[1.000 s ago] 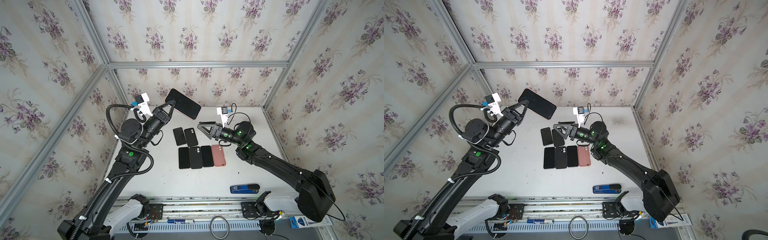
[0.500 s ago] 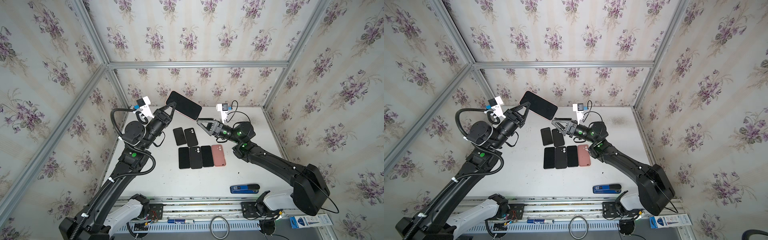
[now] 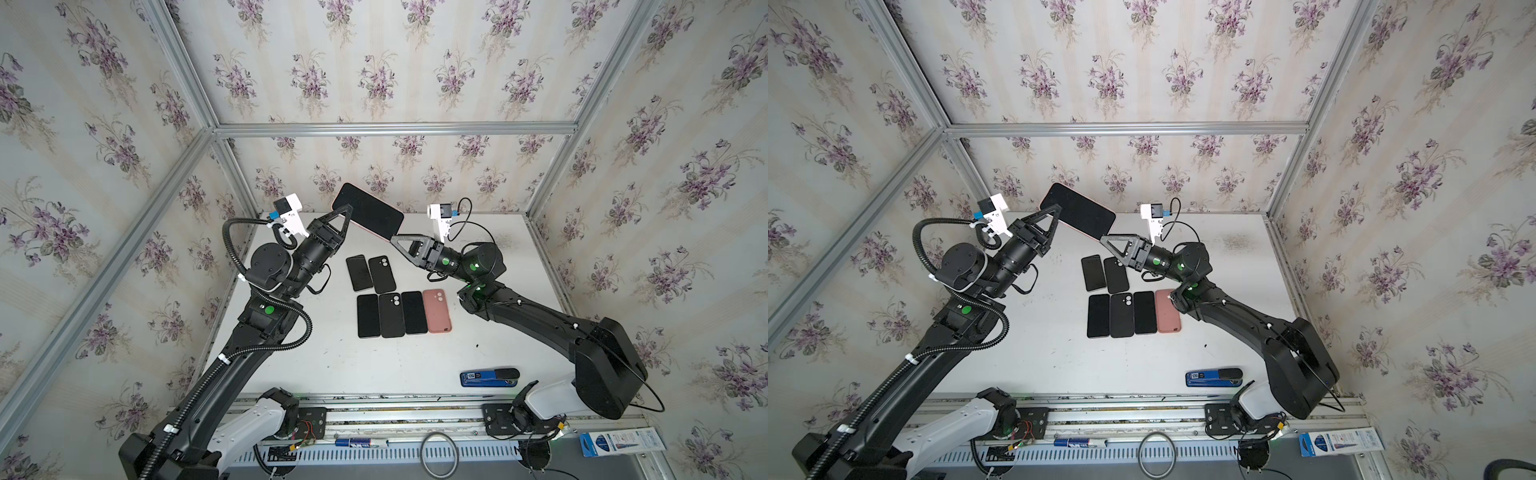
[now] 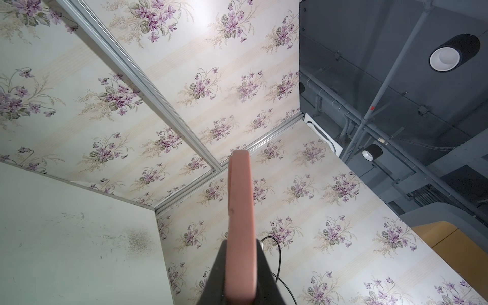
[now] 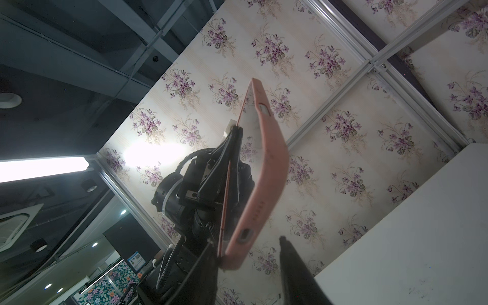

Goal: Take the phone out of the phone case
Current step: Pass the phone, then remove the phone case from the phone.

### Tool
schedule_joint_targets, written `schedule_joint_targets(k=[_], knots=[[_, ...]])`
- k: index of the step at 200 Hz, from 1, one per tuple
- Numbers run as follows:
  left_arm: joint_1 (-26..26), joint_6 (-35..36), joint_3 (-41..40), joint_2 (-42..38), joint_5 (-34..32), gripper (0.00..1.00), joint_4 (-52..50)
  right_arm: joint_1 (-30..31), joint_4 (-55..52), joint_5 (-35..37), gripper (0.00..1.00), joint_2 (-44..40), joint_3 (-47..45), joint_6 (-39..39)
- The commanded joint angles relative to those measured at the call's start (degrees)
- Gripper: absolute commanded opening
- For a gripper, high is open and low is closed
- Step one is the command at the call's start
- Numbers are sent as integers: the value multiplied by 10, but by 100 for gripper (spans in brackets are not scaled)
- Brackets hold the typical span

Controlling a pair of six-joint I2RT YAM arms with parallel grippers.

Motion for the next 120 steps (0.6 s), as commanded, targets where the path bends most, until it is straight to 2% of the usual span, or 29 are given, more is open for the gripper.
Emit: schedule_joint_targets(k=[1, 64, 95, 120], knots=[[1, -6, -1, -2, -2, 0, 57, 0, 39, -7, 33, 3, 6, 14], [1, -8, -4, 1, -5, 0, 55, 2, 90, -24, 3, 28, 7, 49], [1, -19, 5, 5, 1, 0, 41, 1, 134, -54, 0, 49, 4, 62], [1, -34, 24, 16, 24, 0, 18, 2, 154, -111, 0, 65, 4, 32]])
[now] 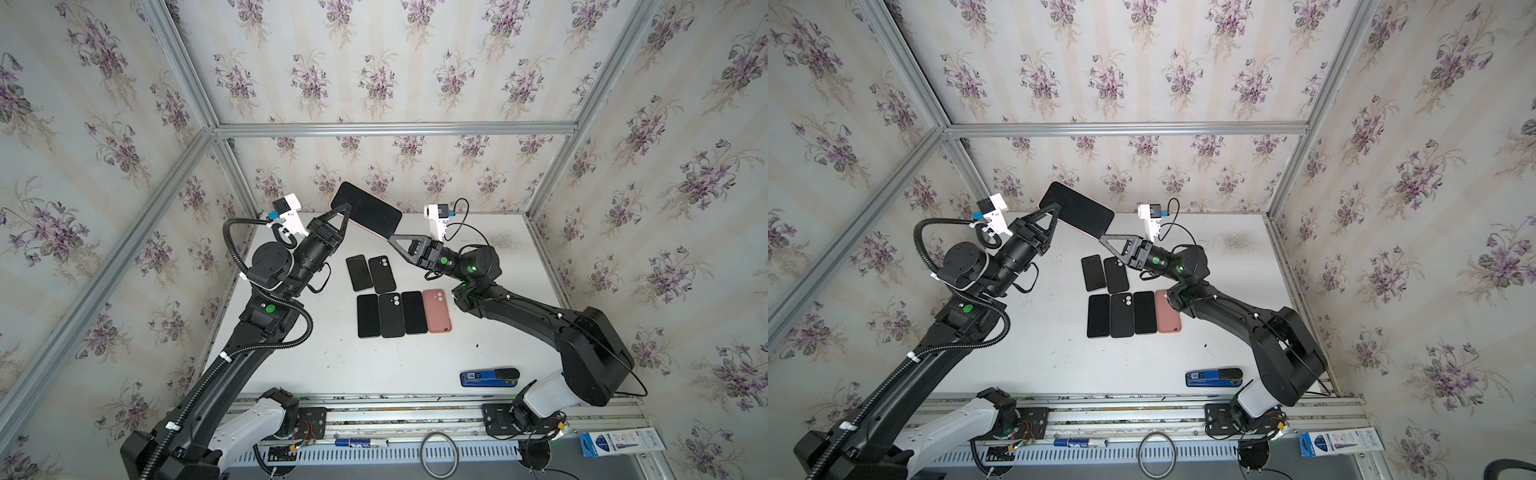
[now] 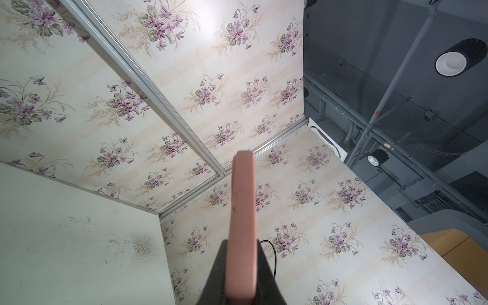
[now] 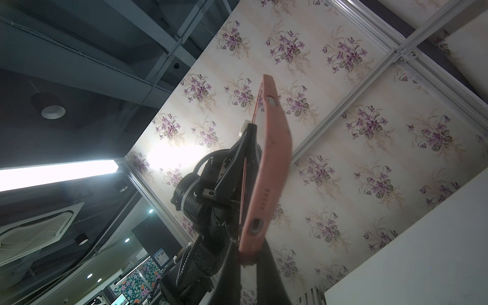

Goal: Take the phone out of the phone case
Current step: Remove the phone case from the phone.

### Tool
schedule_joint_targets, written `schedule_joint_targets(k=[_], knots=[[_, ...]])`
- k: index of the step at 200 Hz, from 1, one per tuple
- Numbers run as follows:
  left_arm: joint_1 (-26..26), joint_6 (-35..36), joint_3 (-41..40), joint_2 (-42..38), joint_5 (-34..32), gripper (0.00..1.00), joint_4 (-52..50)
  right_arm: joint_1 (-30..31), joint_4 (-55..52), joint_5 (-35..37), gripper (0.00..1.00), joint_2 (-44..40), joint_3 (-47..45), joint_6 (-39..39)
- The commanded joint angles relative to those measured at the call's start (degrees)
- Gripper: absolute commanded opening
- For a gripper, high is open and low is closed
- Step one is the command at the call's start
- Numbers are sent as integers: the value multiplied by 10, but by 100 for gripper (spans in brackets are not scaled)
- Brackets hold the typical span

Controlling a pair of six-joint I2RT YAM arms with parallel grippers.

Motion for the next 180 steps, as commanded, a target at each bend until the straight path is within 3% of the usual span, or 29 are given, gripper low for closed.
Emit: schedule_joint_targets(k=[1, 28, 50, 73, 91, 107, 114, 128, 136, 161, 180], knots=[[-1, -36, 20, 6, 32, 0, 21, 2, 41, -83, 0, 14, 4, -45], [-1, -59, 58, 27, 91, 0, -11, 0, 57, -163, 0, 24, -9, -143], [-1, -57, 96, 45, 139, 0, -45, -10, -72, -187, 0, 5, -17, -320], [-1, -28, 130, 53, 169, 0, -96, -13, -305, -112, 0, -44, -14, -573], [-1, -2, 150, 53, 176, 0, -131, -14, -402, -24, 0, -69, 1, -689], [3, 27, 167, 52, 178, 0, -164, -23, -410, 17, 1, -86, 0, -696], [8, 35, 169, 51, 181, 0, -169, -33, -389, 17, 11, -92, -13, -679], [20, 51, 180, 55, 205, 0, -174, -43, -338, 15, 42, -105, -45, -635], [26, 75, 196, 60, 218, 0, -194, -73, -322, 11, 51, -114, -61, -611], [39, 201, 256, 80, 264, 0, -272, -107, -310, -21, 64, -150, -82, -567], [39, 324, 319, 107, 328, 0, -346, -127, -336, -52, 65, -175, -76, -573]])
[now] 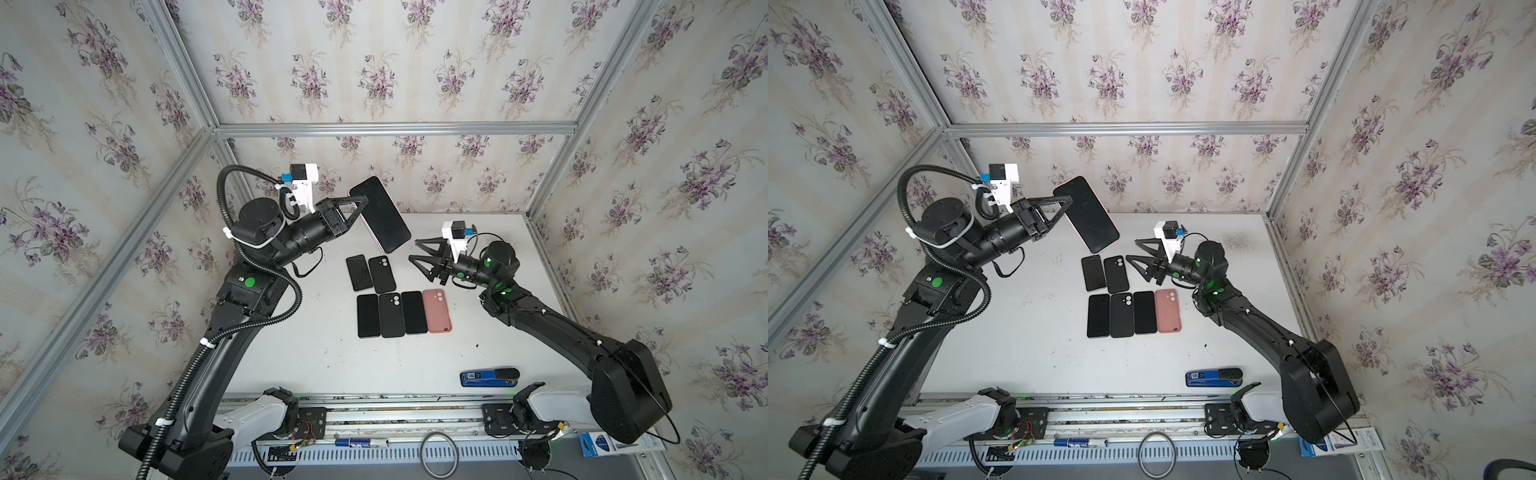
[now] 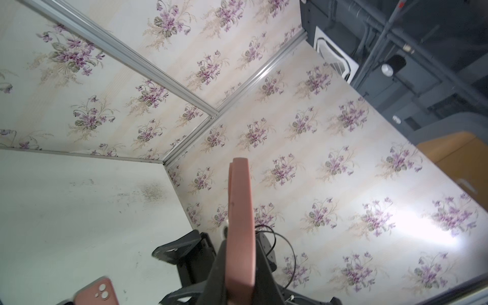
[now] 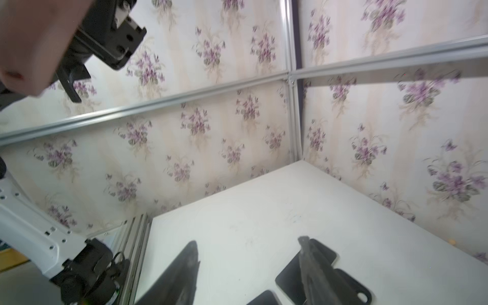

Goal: Take the phone out of the phone case
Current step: Remove the phone case from the phone.

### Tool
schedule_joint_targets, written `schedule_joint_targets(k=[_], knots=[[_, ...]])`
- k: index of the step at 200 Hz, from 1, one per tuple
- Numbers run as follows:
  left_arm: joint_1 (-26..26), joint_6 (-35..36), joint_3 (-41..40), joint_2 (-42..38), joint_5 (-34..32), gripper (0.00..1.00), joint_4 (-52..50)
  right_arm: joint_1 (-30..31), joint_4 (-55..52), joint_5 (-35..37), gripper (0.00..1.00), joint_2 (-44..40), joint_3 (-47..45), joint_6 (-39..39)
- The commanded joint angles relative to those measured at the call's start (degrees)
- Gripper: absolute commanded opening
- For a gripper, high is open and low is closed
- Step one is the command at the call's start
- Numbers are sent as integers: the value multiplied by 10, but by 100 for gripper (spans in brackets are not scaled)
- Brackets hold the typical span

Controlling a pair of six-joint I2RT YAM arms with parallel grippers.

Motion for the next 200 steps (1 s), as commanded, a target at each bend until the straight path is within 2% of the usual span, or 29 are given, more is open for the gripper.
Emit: schedule_joint_targets(k=[1, 28, 60, 105, 158, 200], knots=[[2, 178, 56, 22, 93, 0, -75, -17, 2, -46, 65, -25, 7, 16], [2, 312, 87, 27, 129, 0, -144, -24, -48, -102, 64, -34, 42, 5], [2, 387, 79, 25, 152, 0, -156, -24, -47, -165, 62, -14, 80, 44], [-11, 422, 75, 34, 172, 0, -155, 0, -42, -217, 60, 18, 117, 72], [-21, 432, 85, 30, 185, 0, -155, 29, -42, -239, 52, 39, 123, 73], [-21, 430, 84, 33, 185, 0, -155, 36, -1, -248, 49, 43, 113, 94]])
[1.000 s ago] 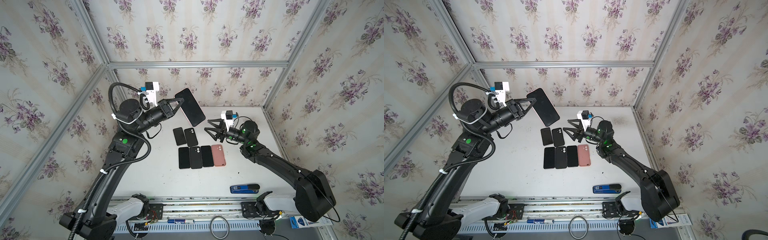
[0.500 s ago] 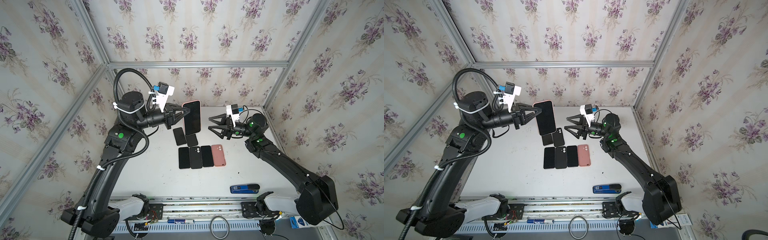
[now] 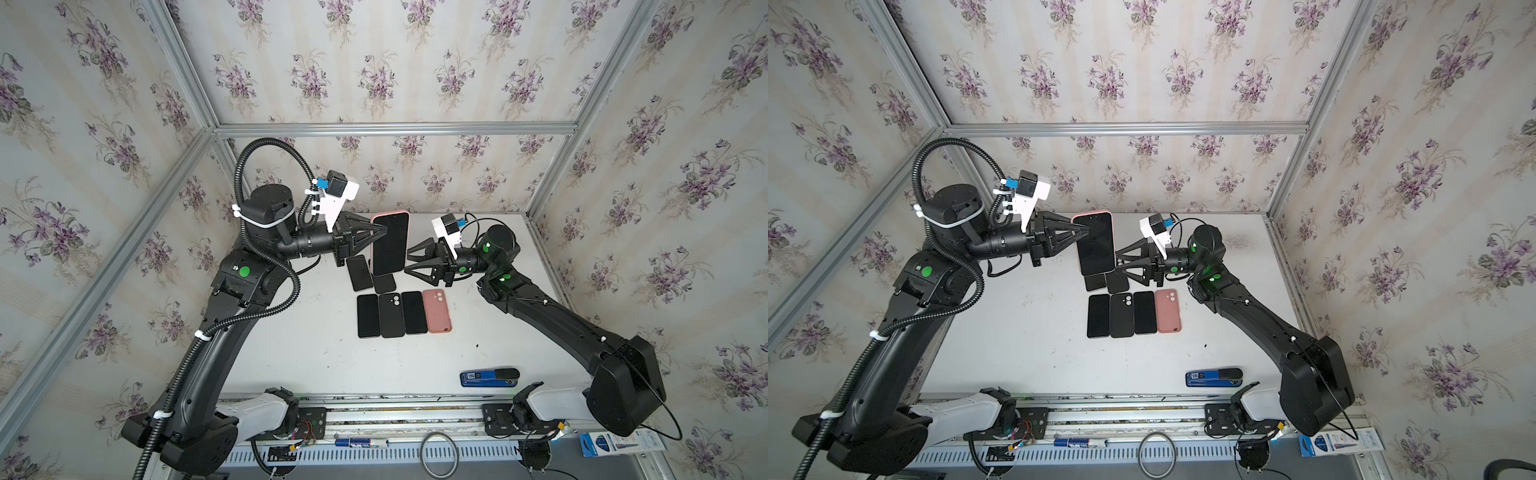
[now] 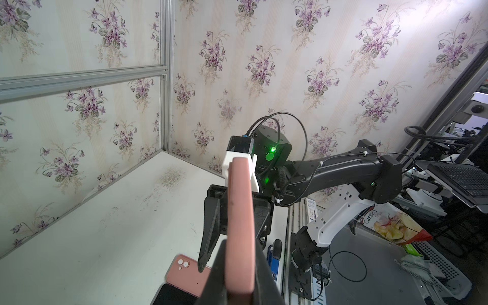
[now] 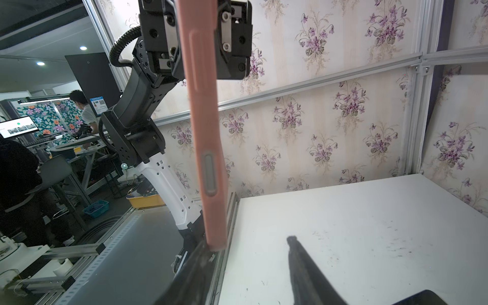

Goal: Take the phone out of the phone case
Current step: Remove the phone case from the phone.

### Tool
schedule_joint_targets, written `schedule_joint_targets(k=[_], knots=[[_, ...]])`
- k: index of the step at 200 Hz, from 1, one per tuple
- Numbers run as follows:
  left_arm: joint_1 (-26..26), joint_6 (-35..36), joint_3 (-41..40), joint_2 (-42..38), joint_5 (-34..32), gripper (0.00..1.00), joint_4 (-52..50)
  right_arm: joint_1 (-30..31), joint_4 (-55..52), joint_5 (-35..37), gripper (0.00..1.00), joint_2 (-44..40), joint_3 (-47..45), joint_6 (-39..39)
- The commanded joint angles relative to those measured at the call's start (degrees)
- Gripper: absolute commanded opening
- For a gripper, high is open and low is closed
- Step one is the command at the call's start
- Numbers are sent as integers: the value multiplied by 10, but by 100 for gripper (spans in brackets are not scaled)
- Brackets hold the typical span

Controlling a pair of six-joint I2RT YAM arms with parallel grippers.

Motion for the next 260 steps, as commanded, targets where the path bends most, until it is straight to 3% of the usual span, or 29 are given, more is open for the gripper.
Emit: schedule_joint_targets(k=[1, 60, 170, 197, 230, 260], knots=[[-1, 7, 4, 1, 15, 0, 28, 4, 38, -17, 49, 3, 2, 18], [-5, 6, 6, 2, 7, 0, 29, 10, 61, -28, 47, 6, -3, 31], [-11, -9, 7, 23, 4, 0, 33, 19, 81, -53, 2, 18, -9, -3], [-13, -45, 22, 39, 23, 0, 33, 19, 46, -58, 0, 12, -10, -84], [-16, -114, 37, 70, 48, 0, 34, 19, -119, -62, 0, 21, 46, -254], [-16, -175, 48, 93, 61, 0, 34, 18, -276, 14, 0, 19, 92, -446]])
